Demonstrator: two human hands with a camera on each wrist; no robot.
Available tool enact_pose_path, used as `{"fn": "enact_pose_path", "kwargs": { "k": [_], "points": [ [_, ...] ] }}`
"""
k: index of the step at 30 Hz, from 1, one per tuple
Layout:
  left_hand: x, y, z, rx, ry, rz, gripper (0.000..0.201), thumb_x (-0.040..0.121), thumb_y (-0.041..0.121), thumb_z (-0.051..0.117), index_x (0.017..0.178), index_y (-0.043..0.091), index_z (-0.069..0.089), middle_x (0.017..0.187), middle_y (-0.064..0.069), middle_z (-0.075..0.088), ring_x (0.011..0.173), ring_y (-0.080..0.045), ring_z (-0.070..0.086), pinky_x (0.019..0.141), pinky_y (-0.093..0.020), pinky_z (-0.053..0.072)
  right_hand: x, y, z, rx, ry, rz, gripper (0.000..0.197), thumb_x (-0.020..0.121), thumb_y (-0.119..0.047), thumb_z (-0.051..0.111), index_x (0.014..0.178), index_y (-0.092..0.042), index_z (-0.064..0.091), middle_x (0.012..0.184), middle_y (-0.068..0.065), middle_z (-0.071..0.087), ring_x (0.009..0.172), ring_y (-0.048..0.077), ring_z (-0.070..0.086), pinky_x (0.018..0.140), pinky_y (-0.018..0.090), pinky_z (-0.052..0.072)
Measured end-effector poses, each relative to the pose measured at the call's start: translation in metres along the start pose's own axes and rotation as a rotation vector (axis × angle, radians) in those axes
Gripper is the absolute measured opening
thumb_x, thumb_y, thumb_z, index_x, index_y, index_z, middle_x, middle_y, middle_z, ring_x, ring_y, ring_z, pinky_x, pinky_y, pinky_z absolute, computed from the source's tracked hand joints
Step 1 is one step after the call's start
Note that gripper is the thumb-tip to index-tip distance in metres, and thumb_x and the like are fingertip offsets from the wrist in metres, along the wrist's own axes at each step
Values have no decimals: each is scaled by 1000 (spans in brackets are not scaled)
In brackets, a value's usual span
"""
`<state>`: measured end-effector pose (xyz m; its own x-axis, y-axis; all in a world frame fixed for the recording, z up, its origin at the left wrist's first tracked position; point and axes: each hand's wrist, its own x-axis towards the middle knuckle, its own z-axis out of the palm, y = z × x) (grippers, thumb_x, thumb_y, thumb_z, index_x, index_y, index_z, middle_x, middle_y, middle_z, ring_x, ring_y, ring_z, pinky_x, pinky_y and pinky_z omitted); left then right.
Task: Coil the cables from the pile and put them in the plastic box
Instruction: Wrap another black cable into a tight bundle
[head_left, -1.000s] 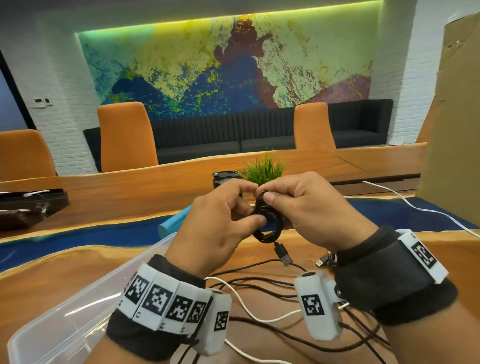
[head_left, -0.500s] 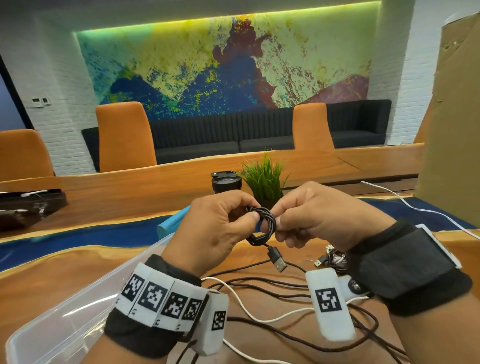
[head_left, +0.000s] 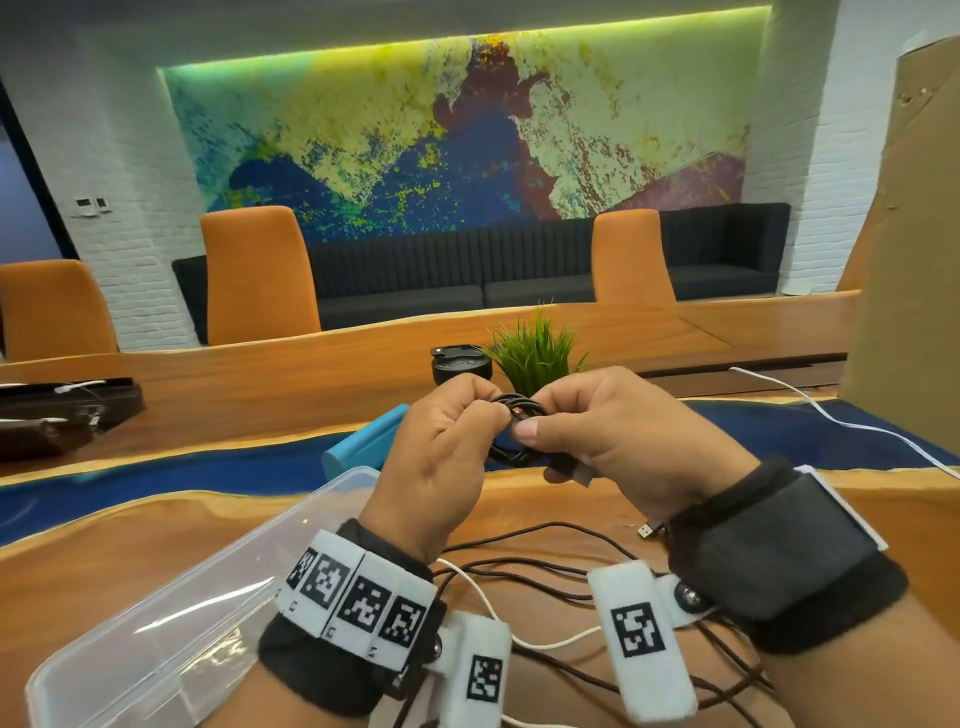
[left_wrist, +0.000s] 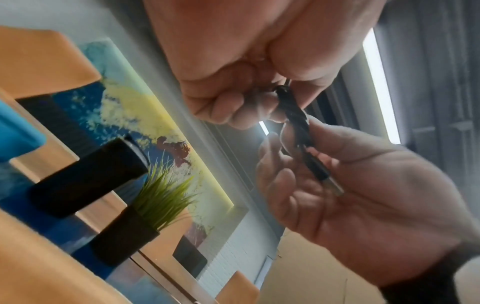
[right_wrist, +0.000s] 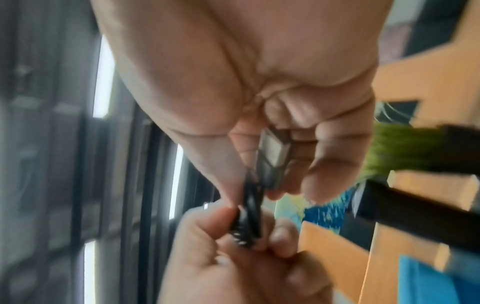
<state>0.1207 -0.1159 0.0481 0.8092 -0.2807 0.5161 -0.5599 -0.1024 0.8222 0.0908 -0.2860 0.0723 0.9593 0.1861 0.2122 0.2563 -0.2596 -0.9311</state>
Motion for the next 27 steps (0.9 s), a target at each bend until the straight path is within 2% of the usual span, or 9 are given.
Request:
{"fn": "enact_pose_path", "kwargs": {
  "k": [3,7,10,13,15,18,20,23,27],
  "points": [
    [0,5,4,-128,-34,-55,11,96,9,55,95,3,64,79,-6,60,63,-1,57,54,-13,44,1,7,-8,202,-75,56,22,79,-20,76,90,-1,71,87,14,68,79,27,54,63,33,42],
    [2,-1,2,-281,-64,-201,19,86,28,55,91,14,66,78,-5,59,76,-19,49,62,-28,40,3,10,-6,330,-100,76,17,79,-15,73,91,-2,72,93,16,70,82,22,62,66,30,54],
    [5,-3,3,-367,7,-440,21,93,29,53,90,15,67,78,-5,60,73,-18,48,59,-28,36,5,10,0,326,-38,48,8,84,-6,69,89,1,71,88,16,72,77,21,70,66,27,59],
    [8,2,-1,-609,-102,-691,22,94,30,47,80,20,61,72,2,55,63,-10,43,58,-25,29,9,16,4,286,52,-36,14,81,-2,72,94,4,68,92,19,71,74,22,72,63,27,59],
    [9,1,-4,-784,-143,-778,20,91,32,47,81,22,60,74,6,55,65,-8,43,61,-25,27,12,20,6,117,103,-151,25,82,0,73,105,-5,66,102,18,68,80,23,71,69,31,60],
    [11,-4,-1,-833,-113,-831,19,90,33,50,81,21,61,75,6,55,68,-8,46,61,-26,27,14,24,3,-252,135,-343,46,82,-6,75,119,-29,61,102,-2,61,88,15,65,82,29,58],
    [10,-3,1,-827,-94,-840,21,90,34,50,78,21,62,74,5,55,68,-9,47,61,-26,27,14,24,0,-399,150,-436,49,83,-12,75,124,-34,60,103,-12,60,94,7,61,85,22,54],
    [10,-2,2,-840,-74,-833,22,91,35,50,82,20,63,73,4,56,69,-10,47,61,-27,28,14,24,-1,-490,177,-523,43,84,-18,75,124,-30,64,105,-15,60,100,4,59,84,22,53],
    [6,3,9,-658,-49,-723,22,95,34,51,85,25,69,76,4,60,71,-11,47,61,-27,30,17,26,0,-489,311,-666,15,87,-17,71,101,-18,75,90,-5,65,88,10,62,75,24,54]
  ]
}}
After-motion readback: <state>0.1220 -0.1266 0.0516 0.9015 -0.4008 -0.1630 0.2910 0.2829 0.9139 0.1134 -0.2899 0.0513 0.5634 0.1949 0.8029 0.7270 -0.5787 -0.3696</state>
